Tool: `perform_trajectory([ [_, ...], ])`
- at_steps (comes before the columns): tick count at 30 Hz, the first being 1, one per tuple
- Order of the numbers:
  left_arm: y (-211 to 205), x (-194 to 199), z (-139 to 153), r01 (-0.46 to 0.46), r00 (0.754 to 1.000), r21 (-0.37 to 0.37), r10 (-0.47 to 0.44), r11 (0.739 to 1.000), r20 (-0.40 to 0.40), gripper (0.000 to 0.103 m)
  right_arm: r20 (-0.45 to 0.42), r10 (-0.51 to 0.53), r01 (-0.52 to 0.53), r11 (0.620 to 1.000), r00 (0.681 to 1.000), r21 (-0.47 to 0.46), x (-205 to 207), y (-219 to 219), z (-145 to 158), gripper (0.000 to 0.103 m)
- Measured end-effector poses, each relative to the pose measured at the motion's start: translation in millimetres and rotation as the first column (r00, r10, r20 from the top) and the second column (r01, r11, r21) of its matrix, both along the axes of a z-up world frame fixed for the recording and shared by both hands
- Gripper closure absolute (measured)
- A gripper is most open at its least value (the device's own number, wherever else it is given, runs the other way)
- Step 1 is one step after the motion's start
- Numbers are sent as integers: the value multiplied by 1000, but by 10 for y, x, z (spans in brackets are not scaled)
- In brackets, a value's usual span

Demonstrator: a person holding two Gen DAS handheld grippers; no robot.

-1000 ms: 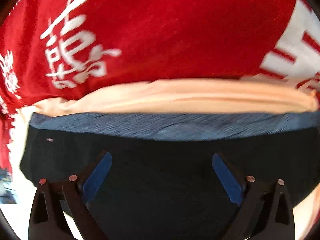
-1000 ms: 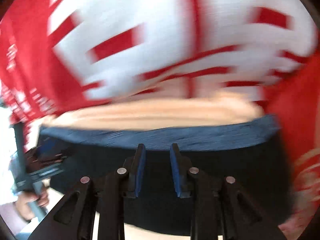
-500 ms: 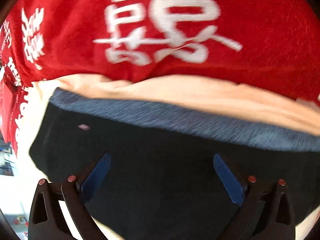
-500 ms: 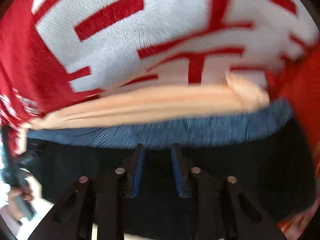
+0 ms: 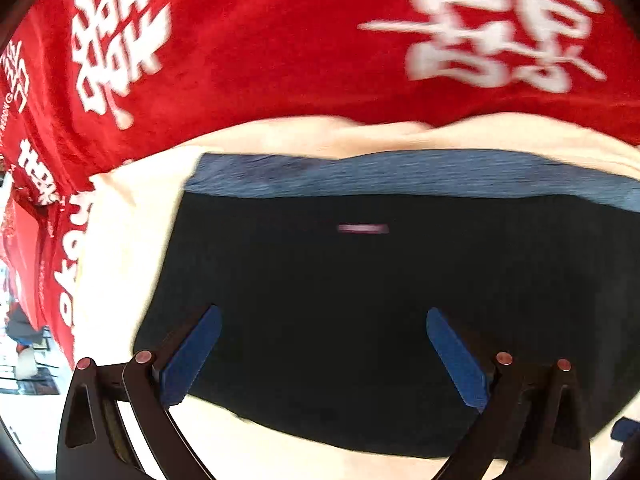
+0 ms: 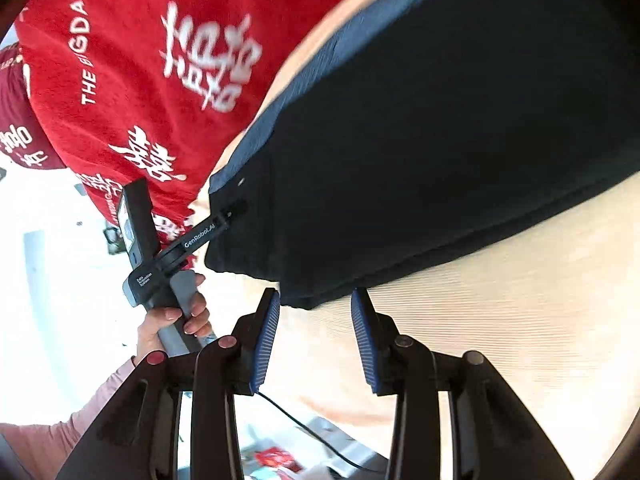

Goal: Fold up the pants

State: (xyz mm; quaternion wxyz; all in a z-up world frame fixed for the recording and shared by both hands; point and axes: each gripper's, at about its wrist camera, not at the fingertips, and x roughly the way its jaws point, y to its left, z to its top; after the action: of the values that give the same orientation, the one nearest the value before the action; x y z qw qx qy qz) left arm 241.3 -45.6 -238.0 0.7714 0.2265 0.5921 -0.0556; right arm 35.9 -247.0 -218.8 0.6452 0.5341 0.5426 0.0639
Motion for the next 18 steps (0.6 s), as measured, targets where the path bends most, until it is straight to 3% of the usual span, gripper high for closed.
perform_trajectory([
  [3, 324, 120, -150, -21, 1000, 2, 21, 1000, -16, 0, -8, -45, 45, 998, 999, 51, 28, 169, -180, 62],
  [7, 560, 177, -273, -6, 1000, -79, 4, 997, -27, 0, -5, -90, 90, 992, 996, 87, 8, 329, -277, 62],
  [8, 580, 191, -276, -4, 1000, -85, 1, 996, -30, 0, -7, -108, 108, 989, 994, 98, 42, 335, -293, 65],
  [9, 596, 223, -271, -1, 999, -88, -2, 996, -33, 0, -9, -123, 123, 987, 992, 103, 65, 301, -302, 74],
  [10, 613, 225, -254, 9, 999, -89, -11, 996, -32, 0, -12, -127, 128, 988, 992, 86, 108, 281, -274, 95],
  [14, 858, 288, -283, 22, 999, -137, -28, 990, -40, 0, 42, -10, 13, 997, 999, -72, 314, 429, 66, 96],
  [16, 916, 288, -304, 31, 999, -156, -36, 987, -28, 0, -22, 23, -26, 991, 1000, -134, 261, 522, -64, 95],
  [18, 917, 290, -304, 38, 999, -133, -40, 990, -19, 0, -39, 9, -15, 991, 999, -133, 215, 558, -165, 95],
])
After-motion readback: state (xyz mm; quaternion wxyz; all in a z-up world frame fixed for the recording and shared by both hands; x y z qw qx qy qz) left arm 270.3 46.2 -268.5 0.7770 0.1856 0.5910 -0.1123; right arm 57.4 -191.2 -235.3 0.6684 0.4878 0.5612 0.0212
